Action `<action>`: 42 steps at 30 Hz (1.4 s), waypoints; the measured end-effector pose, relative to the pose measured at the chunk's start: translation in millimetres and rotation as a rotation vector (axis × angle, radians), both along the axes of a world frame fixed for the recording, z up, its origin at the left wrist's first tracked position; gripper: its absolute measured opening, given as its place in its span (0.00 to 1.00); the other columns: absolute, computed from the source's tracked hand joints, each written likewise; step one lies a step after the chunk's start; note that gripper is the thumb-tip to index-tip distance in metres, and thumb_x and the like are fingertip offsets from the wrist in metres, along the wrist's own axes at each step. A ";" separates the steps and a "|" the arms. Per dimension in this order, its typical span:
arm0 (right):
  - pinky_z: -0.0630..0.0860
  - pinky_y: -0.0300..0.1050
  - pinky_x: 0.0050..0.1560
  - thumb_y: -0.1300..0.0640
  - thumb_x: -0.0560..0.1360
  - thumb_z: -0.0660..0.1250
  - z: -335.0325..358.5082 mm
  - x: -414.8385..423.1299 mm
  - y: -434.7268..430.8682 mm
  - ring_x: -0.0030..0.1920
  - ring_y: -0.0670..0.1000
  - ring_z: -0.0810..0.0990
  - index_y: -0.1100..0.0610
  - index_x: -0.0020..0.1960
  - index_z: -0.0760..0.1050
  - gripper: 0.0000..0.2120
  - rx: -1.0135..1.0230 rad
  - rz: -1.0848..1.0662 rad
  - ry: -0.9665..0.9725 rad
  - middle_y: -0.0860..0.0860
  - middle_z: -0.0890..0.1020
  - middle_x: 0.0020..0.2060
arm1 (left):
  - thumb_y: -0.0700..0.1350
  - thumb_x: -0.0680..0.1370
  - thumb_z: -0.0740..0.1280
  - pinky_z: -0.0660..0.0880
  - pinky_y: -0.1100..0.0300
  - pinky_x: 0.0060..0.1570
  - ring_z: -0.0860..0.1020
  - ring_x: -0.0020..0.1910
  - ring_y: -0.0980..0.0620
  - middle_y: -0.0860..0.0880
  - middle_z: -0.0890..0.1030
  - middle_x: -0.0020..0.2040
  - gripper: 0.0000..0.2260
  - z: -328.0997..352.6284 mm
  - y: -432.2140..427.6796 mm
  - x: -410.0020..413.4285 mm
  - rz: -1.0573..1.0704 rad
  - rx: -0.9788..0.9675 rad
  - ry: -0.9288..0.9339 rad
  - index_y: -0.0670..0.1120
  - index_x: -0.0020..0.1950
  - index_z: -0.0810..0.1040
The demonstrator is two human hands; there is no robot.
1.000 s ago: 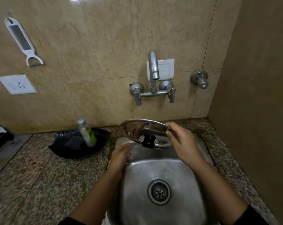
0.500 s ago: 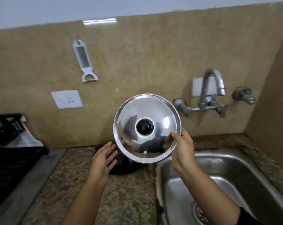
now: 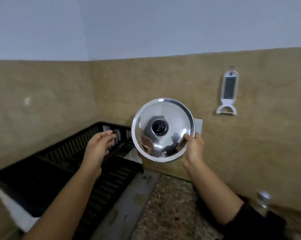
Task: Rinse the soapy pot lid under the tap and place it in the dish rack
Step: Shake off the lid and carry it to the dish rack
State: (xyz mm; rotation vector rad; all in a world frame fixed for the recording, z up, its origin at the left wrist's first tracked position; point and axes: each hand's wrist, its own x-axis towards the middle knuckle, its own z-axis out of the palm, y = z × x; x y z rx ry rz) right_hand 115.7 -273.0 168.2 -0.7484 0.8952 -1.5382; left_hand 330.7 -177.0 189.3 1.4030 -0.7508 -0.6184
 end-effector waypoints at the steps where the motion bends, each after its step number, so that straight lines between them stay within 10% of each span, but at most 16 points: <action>1: 0.68 0.44 0.33 0.68 0.77 0.57 4.4 21.2 -8.9 0.30 0.51 0.71 0.60 0.50 0.72 0.07 -0.028 0.005 0.023 0.53 0.74 0.32 | 0.44 0.81 0.60 0.69 0.56 0.53 0.77 0.54 0.50 0.49 0.81 0.54 0.08 2.5 -0.4 17.2 0.033 -0.001 -0.010 0.48 0.57 0.77; 18: 0.70 0.41 0.36 0.66 0.77 0.58 15.9 255.6 -137.3 0.35 0.48 0.71 0.54 0.37 0.69 0.12 -0.296 0.079 0.316 0.51 0.73 0.34 | 0.46 0.81 0.57 0.69 0.59 0.42 0.77 0.50 0.53 0.50 0.81 0.54 0.11 -34.4 -45.9 154.9 0.069 0.184 0.004 0.48 0.58 0.76; 42: 0.70 0.39 0.28 0.64 0.76 0.59 -21.4 264.1 -171.5 0.33 0.52 0.73 0.60 0.52 0.73 0.06 -0.150 0.284 0.518 0.54 0.76 0.36 | 0.44 0.80 0.61 0.69 0.63 0.41 0.77 0.51 0.54 0.50 0.80 0.56 0.06 -35.6 -50.7 152.6 0.020 0.149 -0.045 0.52 0.50 0.76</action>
